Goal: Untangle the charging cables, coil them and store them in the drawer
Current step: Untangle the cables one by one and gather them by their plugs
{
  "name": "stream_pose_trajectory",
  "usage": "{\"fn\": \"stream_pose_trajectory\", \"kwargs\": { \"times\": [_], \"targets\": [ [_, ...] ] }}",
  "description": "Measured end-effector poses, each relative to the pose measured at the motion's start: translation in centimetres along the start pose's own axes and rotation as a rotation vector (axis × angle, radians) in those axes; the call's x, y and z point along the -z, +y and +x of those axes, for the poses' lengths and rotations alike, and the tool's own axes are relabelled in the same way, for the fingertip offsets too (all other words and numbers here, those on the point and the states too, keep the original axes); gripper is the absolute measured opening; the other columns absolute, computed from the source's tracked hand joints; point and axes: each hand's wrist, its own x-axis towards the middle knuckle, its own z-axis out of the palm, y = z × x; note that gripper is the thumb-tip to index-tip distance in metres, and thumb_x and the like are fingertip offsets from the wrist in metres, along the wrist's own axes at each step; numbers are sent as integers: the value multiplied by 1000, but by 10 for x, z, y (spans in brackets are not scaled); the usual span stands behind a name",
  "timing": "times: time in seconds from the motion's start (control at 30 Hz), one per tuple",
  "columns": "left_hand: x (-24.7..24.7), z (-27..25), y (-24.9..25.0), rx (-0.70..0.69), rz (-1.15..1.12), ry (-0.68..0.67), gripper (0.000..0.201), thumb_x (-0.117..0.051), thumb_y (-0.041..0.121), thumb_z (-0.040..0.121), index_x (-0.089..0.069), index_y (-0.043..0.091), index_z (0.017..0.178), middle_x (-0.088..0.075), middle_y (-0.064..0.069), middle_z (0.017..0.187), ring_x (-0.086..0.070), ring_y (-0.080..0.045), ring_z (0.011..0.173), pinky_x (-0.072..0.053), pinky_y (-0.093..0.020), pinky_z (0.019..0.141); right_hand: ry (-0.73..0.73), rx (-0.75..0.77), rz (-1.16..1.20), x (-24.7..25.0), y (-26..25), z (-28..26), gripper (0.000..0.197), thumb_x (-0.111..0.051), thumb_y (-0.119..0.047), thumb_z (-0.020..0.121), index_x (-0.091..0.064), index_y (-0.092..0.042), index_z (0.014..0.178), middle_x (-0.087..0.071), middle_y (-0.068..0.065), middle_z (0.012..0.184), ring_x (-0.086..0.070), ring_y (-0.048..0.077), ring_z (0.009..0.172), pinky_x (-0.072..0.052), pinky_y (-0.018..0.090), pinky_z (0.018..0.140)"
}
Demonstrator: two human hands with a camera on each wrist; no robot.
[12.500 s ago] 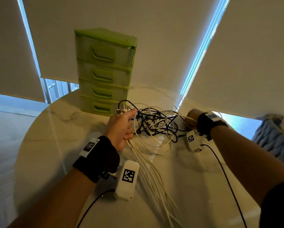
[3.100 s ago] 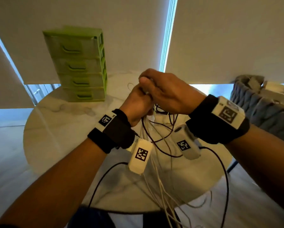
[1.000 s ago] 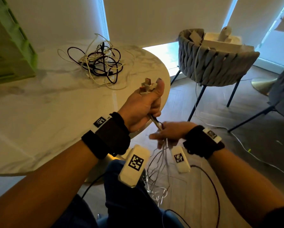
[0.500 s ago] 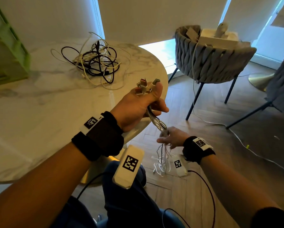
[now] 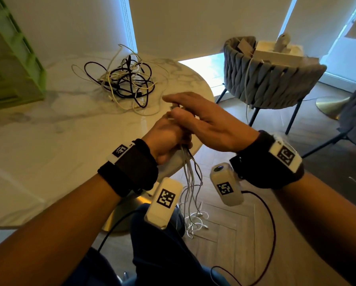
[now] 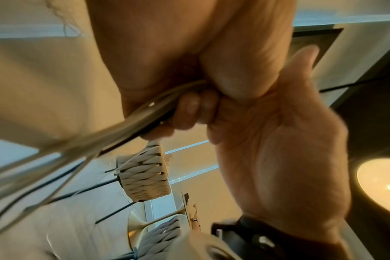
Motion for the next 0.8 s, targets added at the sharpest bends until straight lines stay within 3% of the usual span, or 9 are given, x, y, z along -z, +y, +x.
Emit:
{"fn": "stream_pose_trajectory", "kwargs": {
  "times": [0.1,0.2,0.3,0.37,0.43,0.5,0.57,0.67,0.8],
  "targets": [
    [7,-8,3,-24,-15,-48,15,-57,22,85,-53,10,93,-51,-20,97,-48,-31,85,-45,-41,72,-31,108,-80,-9,-15,7,39,-35,-31,102,-54,-11,130,-58,3,123,-50,9,114,-38,19,98],
    [19,-11,1,-46,-55,-108,39,-62,36,63,-51,13,93,-56,-15,87,-54,-26,80,-49,-33,70,-59,140,-168,-16,-25,8,44,-35,-36,101,-50,-11,134,-57,4,127,-49,9,112,-38,15,93],
    [17,-12,8,-79,-38,-69,11,-51,20,88,-51,10,88,-47,-16,83,-44,-26,72,-42,-38,67,-32,-20,31,-10,-24,6,49,-38,-42,101,-35,-23,146,-46,-2,143,-42,-3,117,-36,6,92],
    [16,-10,15,-67,-86,11,22,-43,4,96,-49,11,76,-39,-7,61,-36,-17,52,-38,-30,55,117,-142,197,-5,-14,1,53,-46,-46,96,-34,-31,145,-46,-7,141,-45,-5,117,-41,9,88],
    [15,-6,20,-86,-197,16,34,-51,4,94,-44,16,63,-29,5,48,-26,-8,41,-30,-25,46,185,-238,227,-4,-1,-9,51,-58,-50,86,-49,-32,133,-55,-9,121,-55,-1,105,-45,15,80],
    [12,-5,24,-126,-273,-31,39,-58,15,91,-38,19,58,-25,8,45,-22,-7,38,-23,-26,45,-34,-340,245,-12,11,-21,45,-69,-50,75,-62,-31,115,-63,-5,103,-61,6,88,-49,23,72],
    [4,-7,25,-116,-302,-102,39,-57,26,88,-32,20,60,-22,8,44,-18,-7,37,-22,-27,48,-363,-391,232,-25,20,-32,31,-75,-45,72,-69,-29,97,-69,-6,93,-63,2,78,-50,25,75],
    [-3,-12,32,-123,-326,-227,40,-51,31,89,-35,21,54,-23,8,43,-20,-7,37,-26,-26,50,-435,-410,170,-33,32,-39,22,-75,-44,77,-67,-24,70,-69,-9,71,-61,2,65,-49,22,70],
    [6,-16,51,-151,-375,-319,47,-43,34,93,-41,25,47,-24,9,41,-18,-8,38,-24,-29,54,-680,-560,70,-29,63,-52,32,-61,-39,92,-65,-9,80,-68,1,75,-64,12,67,-48,20,58]
  ]
}}
